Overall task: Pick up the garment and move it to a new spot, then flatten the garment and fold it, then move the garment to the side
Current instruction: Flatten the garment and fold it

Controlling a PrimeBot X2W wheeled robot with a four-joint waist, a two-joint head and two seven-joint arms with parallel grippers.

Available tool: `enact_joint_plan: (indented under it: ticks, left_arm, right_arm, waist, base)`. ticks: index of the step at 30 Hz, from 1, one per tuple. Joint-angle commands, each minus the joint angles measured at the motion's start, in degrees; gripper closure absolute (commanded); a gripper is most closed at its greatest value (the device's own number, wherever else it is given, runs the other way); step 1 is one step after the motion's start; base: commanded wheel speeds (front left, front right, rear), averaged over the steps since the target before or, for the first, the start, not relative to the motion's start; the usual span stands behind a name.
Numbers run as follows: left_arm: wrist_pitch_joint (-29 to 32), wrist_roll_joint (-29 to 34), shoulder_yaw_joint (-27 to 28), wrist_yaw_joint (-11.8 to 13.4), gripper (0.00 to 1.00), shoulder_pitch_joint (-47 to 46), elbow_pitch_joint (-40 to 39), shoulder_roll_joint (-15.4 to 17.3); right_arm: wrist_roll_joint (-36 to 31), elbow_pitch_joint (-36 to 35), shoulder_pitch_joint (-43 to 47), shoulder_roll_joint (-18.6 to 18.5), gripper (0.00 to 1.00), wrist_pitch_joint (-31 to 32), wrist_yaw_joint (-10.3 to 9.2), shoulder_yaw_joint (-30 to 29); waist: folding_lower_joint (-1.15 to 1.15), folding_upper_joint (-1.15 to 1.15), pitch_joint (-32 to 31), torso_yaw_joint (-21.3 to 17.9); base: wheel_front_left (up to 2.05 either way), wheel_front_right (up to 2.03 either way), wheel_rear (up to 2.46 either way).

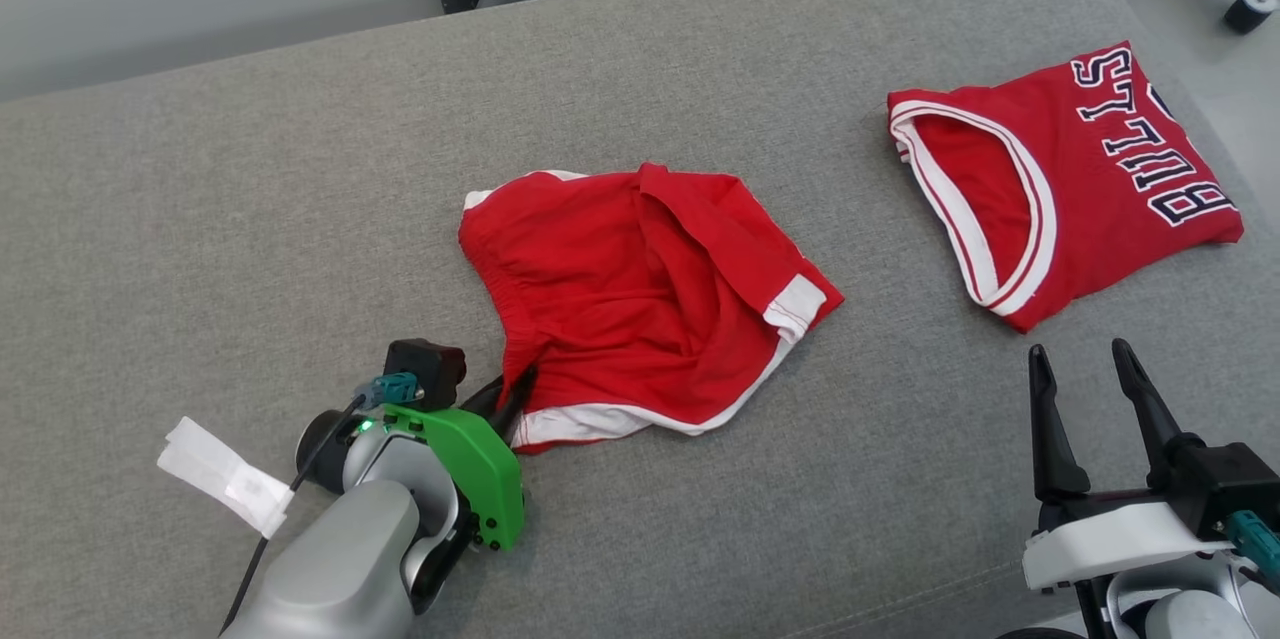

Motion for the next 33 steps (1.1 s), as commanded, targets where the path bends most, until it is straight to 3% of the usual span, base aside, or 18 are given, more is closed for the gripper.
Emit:
enact_joint_plan:
  ticks: [1,12,17,22,28,33]
  left_arm:
    - [-0.5,0.8,-0.1,0.1,0.0,-0.3,1.6,-0.2]
    - [-4.2,-1.5,1.3,0.3,0.0,2.8,3.3,-0.8]
    - [-6.2,-2.6,3.4,2.0,0.0,5.5,-0.4,-0.2]
    - [-7.2,-2.4,6.8,5.7,0.0,10.7,-9.1,1.2]
    - [-7.3,2.2,13.7,11.3,0.0,22.0,-26.5,4.4]
    - [-7.3,7.3,19.0,13.3,0.0,31.3,-35.8,6.6]
  right_arm:
    - [0.4,0.0,-0.1,-0.1,0.0,-0.1,-0.11,-0.5]
    - [-0.7,-0.8,1.4,-0.1,0.0,-0.2,-0.11,-2.0]
    - [-2.5,-2.2,2.1,-0.1,0.0,-0.2,-0.11,-2.3]
    - [-4.2,-4.0,2.8,-0.1,0.0,-0.2,-0.11,-2.7]
    - [-4.3,-5.5,4.7,-0.1,0.0,-0.2,-0.1,-2.9]
    - [-4.4,-4.9,6.7,-0.1,0.0,-0.1,-0.11,-3.5]
  waist:
    - [0.0,0.0,0.3,-0.6]
    - [0.0,0.0,-2.5,1.9]
    - [0.0,0.0,-4.2,4.1]
    - [0.0,0.0,-6.0,6.7]
    - [0.0,0.0,-8.1,9.2]
    - [0.0,0.0,-9.8,11.7]
  base:
    - [0.0,0.0,0.0]
    - [0.0,0.0,0.0]
    - [0.0,0.0,0.0]
    - [0.0,0.0,0.0]
    - [0.0,0.0,0.0]
    - [0.0,0.0,0.0]
